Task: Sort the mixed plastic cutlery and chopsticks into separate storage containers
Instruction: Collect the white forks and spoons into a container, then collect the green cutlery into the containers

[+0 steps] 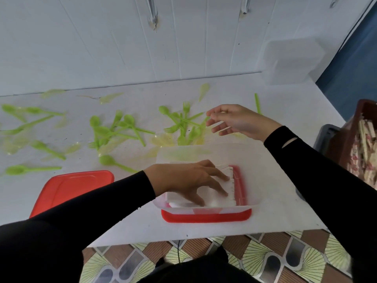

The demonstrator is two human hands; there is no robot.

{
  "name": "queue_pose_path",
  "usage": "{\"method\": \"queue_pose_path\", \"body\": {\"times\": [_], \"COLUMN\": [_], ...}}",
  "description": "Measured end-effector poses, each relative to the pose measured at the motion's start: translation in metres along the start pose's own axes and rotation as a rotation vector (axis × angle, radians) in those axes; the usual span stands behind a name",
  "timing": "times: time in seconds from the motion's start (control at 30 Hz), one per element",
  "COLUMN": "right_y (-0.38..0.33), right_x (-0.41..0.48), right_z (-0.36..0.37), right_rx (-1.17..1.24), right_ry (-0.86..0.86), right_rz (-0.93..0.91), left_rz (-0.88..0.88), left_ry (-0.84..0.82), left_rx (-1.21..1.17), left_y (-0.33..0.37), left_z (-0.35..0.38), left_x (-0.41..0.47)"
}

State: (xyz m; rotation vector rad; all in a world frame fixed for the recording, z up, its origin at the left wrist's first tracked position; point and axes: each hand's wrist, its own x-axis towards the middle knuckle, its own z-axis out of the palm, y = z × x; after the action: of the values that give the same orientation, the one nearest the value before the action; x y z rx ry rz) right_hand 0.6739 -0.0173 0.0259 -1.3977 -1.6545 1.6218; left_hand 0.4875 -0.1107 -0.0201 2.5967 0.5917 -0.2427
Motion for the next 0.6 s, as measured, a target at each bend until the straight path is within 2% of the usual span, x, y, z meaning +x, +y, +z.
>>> {"method": "queue_pose_path", "body": {"times": [0.13, 0.2, 0.3, 0.4, 0.53, 0.6], "right_y": [-0.019, -0.029, -0.042, -0.051, -0.068, -0.067], "right_x": [-0.009, -0.015, -0.022, -0.023, -0.019, -0.014], "right_z": [0.026, 0.039, 0.067, 0.106, 0.178, 0.215], "right_rx": [-0.049, -0.076, -0.102, -0.061, -0.017, -0.024], "right_ry": [0.013, 0.038, 0.074, 0.088, 0.085, 0.035], "right_rz": [-0.029, -0.037, -0.058, -0.137, -0.239, -0.258], "left_rz": [-0.020, -0.040, -0.084, -0.225, -0.506, -0.635], "left_ry": [0.053, 0.232, 0.592, 0.774, 0.852, 0.754], "left_rx": [-0.092, -0.225, -0.267, -0.248, -0.258, -0.154], "left_y": [0.006, 0.007, -0.002, -0.018, -0.033, -0.029], "left_z": [0.000, -0.008, -0.021, -0.013, 0.023, 0.043], "left_x": [-0.001, -0.018, -0.066, -0.121, -0.192, -0.219]}}
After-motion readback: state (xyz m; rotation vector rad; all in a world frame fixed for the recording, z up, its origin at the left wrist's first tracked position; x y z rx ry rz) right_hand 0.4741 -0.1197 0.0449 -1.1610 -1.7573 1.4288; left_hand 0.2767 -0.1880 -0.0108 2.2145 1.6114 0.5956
